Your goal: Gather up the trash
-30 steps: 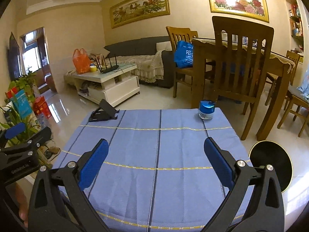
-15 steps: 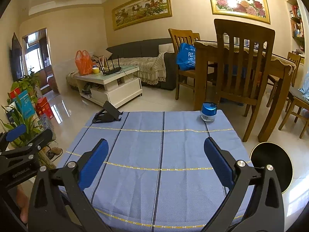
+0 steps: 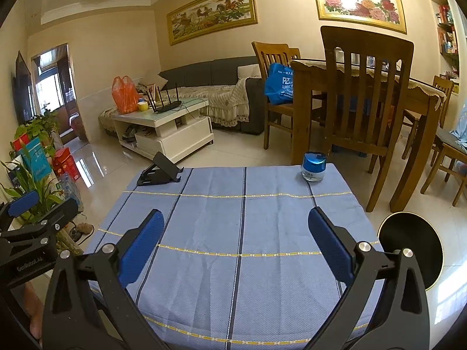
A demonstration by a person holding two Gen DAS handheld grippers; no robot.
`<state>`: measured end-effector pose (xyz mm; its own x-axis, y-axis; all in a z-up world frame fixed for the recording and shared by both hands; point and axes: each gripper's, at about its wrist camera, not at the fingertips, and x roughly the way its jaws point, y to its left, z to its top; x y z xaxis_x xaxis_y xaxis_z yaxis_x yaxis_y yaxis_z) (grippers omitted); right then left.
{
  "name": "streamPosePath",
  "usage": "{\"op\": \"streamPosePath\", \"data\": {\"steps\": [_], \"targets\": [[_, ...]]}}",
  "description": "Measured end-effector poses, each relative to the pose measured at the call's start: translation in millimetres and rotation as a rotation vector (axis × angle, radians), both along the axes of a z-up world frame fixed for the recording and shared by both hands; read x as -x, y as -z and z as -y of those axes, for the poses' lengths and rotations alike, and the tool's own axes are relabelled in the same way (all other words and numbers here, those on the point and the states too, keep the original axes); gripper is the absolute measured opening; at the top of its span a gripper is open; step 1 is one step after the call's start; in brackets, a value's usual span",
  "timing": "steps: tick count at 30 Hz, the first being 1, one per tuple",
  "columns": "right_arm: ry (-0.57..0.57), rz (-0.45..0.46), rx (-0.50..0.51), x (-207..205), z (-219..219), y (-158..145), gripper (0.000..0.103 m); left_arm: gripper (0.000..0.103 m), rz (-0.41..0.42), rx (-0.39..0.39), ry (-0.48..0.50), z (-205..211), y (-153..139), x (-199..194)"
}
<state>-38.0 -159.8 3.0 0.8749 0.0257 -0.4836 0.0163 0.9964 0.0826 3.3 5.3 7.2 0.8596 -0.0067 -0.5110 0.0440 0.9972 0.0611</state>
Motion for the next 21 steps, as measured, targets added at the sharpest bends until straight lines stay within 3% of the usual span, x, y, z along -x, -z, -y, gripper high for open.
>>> {"op": "streamPosePath", "data": {"steps": [17, 21], "targets": [[-0.005, -0.003, 0.007, 1.9, 5.2, -1.1, 0.098, 0.096, -0.009, 0.04, 0.007, -7.4, -0.8, -8.8], [-0.004, -0.008, 0.004, 1.4, 10.3, -0.4, 0.098, 0.096, 0.047, 0.002, -0.079, -11.5, -1.9, -5.8]]}}
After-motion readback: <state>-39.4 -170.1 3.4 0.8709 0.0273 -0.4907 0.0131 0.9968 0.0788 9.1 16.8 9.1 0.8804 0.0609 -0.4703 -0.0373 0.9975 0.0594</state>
